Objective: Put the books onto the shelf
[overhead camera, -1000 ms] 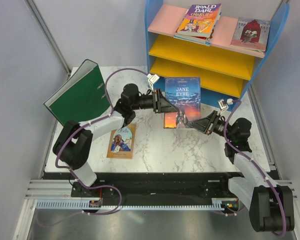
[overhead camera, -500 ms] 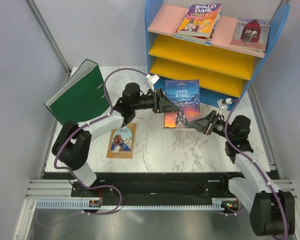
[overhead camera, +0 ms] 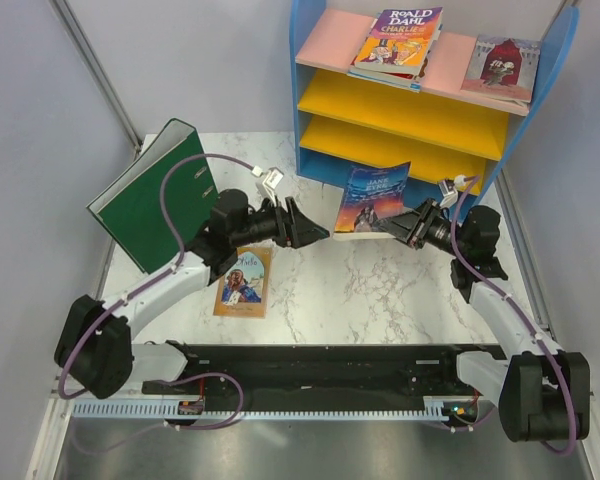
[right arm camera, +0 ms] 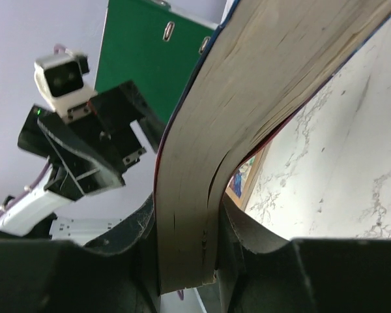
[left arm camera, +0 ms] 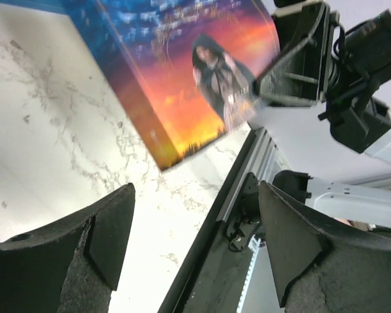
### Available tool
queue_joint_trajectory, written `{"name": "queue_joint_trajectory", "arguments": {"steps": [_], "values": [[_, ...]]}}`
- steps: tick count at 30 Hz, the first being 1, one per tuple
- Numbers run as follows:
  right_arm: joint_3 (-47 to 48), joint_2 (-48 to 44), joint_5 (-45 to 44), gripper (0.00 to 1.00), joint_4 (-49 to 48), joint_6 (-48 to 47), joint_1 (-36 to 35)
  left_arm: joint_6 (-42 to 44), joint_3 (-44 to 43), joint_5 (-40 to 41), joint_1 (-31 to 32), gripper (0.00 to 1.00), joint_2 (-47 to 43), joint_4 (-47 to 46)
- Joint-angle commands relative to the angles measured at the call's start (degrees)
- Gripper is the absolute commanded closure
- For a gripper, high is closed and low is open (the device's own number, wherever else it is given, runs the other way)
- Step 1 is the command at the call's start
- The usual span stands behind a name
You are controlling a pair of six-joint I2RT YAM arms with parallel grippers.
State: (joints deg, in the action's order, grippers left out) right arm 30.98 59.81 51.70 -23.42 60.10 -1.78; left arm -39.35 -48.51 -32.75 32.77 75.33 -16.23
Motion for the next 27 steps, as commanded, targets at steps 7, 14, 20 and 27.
{"name": "queue_joint_trajectory", "arguments": {"steps": [7,14,20,27], "values": [[9.6,2.0,0.2,1.00,-12.5,-0.1,-0.1,5.1,10.5,5.4,0.0,0.17,-10.6,6.1],[12.8,1.6,0.7,1.00,-12.9,-0.1,-0.2,3.7,14.9,5.8,0.0,0.18,-12.1,5.6],[14.9,1.7,0.4,1.00,-12.5,-0.2,-0.1,2.0,19.3,6.3,0.0,0.18,-13.6,3.8],[17.4,3.8,-1.6,1.00,-13.6,-0.9,0.0,0.9,23.2,6.5,0.0,0.18,-15.7,3.6]]}}
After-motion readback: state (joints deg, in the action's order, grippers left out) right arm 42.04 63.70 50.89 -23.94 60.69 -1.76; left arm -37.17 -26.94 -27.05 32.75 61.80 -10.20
